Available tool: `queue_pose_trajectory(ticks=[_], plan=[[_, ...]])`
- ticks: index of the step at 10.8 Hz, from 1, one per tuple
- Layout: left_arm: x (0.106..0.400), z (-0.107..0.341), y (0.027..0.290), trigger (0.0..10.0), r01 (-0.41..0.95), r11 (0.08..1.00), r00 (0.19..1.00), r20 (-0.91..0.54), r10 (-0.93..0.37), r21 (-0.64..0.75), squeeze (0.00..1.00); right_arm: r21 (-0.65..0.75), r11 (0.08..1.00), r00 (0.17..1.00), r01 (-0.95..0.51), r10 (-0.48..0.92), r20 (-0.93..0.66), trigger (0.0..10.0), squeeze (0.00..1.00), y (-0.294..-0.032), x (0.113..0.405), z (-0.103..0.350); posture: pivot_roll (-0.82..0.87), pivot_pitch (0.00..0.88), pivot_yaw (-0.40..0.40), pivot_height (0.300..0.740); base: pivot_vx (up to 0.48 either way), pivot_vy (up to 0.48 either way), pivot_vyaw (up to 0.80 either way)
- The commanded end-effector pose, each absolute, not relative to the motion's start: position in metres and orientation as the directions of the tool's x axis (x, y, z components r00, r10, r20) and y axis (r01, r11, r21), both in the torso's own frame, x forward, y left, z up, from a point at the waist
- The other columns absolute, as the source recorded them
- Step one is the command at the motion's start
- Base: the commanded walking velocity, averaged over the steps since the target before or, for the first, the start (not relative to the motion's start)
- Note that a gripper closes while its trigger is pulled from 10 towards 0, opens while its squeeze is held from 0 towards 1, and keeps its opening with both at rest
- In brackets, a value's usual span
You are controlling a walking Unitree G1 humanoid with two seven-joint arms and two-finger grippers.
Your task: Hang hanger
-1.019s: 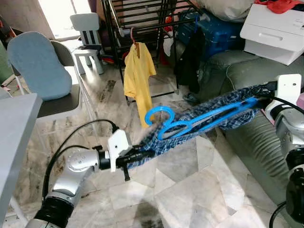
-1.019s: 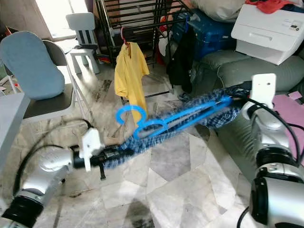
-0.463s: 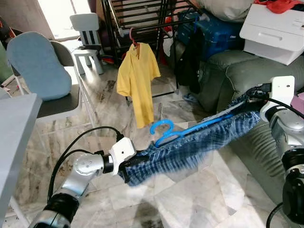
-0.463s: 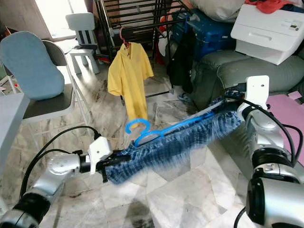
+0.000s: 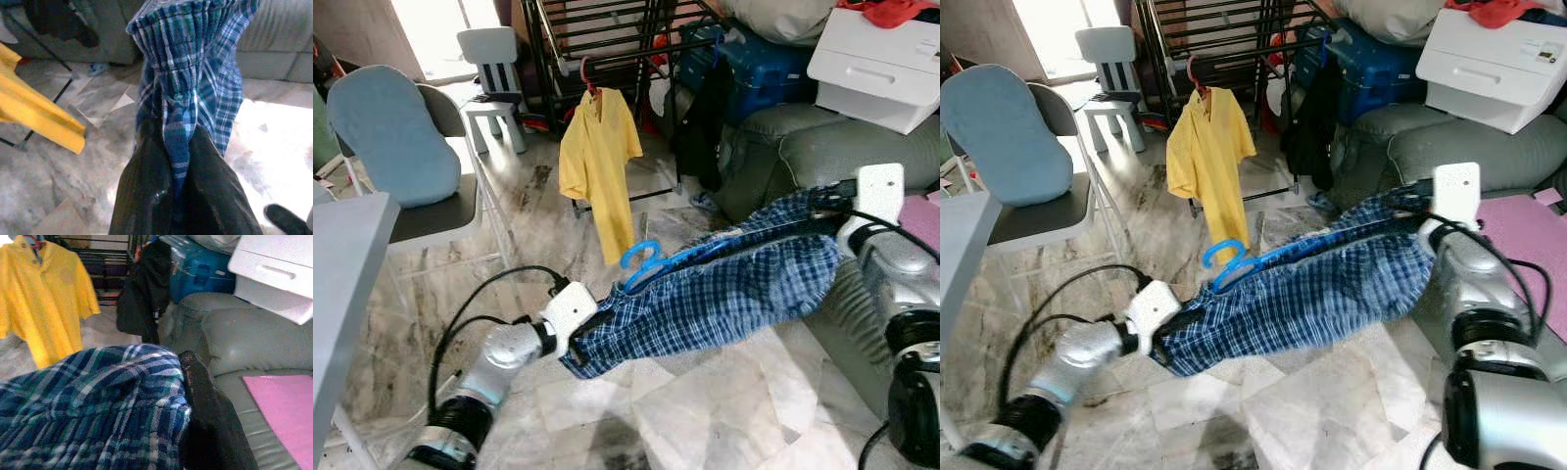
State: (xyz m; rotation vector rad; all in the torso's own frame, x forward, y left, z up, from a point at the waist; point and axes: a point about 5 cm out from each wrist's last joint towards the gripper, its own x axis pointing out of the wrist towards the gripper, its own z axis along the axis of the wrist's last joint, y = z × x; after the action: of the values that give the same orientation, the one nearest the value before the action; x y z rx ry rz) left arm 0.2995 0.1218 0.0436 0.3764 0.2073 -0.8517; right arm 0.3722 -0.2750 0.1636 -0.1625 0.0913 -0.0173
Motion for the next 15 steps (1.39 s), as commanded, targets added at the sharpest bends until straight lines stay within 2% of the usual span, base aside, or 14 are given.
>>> queue_pose_trajectory(ticks=[1, 3, 13, 15], plan=[[0.305, 0.044, 0.122, 0.0, 0.705, 0.671, 0.706, -0.318, -0.633, 0.230, 0.00, -0.175, 0.984, 0.999, -0.008, 0.001, -0.042, 0.0, 0.00, -0.262, 0.378, 0.173, -0.18, 0.000, 0.042, 0.740, 0.000, 0.000, 0.00], [0.304, 0.040, 0.098, 0.0, 0.714, 0.674, 0.694, -0.319, -0.645, 0.188, 0.00, -0.157, 0.985, 0.997, -0.066, 0.061, -0.038, 0.0, 0.00, -0.235, 0.385, 0.169, -0.18, 0.000, 0.041, 0.740, 0.000, 0.000, 0.00], [0.304, 0.040, 0.098, 0.0, 0.714, 0.674, 0.694, -0.319, -0.645, 0.188, 0.00, -0.157, 0.985, 0.997, -0.066, 0.061, -0.038, 0.0, 0.00, -0.235, 0.385, 0.169, -0.18, 0.000, 0.041, 0.740, 0.000, 0.000, 0.00], [0.304, 0.039, 0.093, 0.0, 0.712, 0.677, 0.695, -0.324, -0.642, 0.185, 0.00, -0.148, 0.986, 0.997, -0.077, 0.072, -0.036, 0.0, 0.00, -0.228, 0.386, 0.168, -0.18, 0.000, 0.041, 0.740, 0.000, 0.000, 0.00]])
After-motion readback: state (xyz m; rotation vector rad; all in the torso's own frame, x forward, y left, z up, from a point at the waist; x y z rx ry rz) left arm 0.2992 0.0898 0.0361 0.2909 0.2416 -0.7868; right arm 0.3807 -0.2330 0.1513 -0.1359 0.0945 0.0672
